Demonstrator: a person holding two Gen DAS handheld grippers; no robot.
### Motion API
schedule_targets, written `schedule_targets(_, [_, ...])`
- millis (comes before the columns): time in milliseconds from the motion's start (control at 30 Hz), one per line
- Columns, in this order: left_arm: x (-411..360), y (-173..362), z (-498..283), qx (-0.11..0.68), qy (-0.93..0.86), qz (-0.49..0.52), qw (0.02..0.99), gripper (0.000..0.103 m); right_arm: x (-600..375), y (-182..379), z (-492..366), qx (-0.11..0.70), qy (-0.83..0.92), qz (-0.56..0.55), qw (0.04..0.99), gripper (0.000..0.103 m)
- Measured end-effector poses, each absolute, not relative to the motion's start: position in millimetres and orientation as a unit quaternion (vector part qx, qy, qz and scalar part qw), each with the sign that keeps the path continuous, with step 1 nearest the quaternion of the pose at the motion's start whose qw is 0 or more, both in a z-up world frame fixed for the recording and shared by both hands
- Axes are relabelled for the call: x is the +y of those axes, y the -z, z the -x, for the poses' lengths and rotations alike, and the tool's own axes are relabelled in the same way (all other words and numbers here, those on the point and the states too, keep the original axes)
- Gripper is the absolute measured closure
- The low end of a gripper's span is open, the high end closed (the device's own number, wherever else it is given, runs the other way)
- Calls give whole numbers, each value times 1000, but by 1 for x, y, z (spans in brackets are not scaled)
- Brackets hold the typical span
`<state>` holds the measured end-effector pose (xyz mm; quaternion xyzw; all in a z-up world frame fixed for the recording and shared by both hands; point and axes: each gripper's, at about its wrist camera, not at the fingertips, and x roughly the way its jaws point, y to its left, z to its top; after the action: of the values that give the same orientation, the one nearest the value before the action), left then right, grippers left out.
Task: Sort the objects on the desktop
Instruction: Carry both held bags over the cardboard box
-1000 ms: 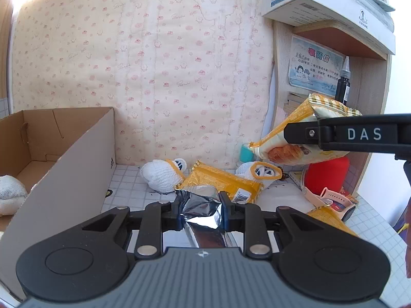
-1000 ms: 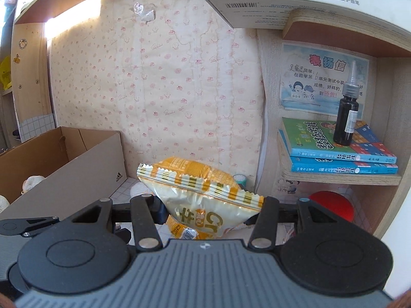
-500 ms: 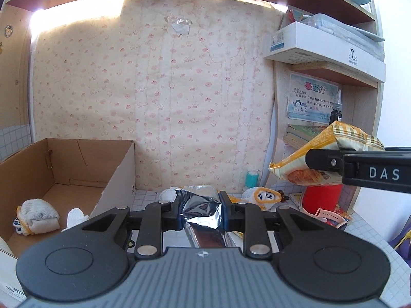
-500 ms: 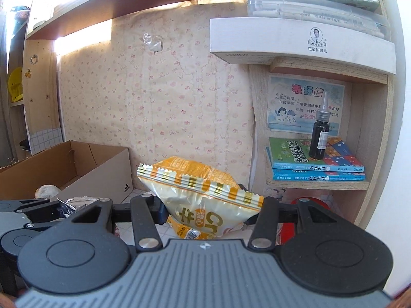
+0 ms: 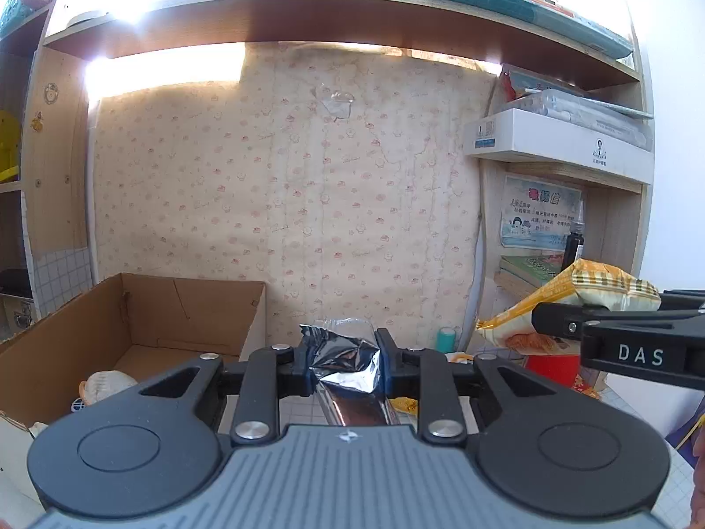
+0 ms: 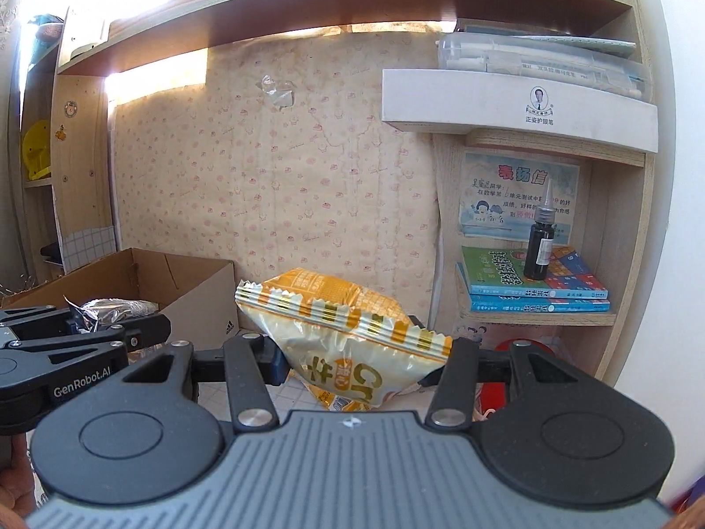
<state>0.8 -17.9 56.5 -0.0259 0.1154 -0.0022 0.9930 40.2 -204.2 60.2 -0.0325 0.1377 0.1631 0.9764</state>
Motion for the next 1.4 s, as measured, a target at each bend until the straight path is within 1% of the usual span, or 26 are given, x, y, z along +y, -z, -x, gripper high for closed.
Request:
schedule_targets(733, [22,-74,21,93,-28,37,995,77,-164,-79,-22,116,-197,50,972,53])
schedule_targets(1100, [59,-79,29,84,-63,46,993,77,-124,-81,-25,111,-235,59,964,53])
schedule_targets(1400, [98,-76,28,93,-100,50,989,77,-78,-78,-28,113,-276,68,952,53])
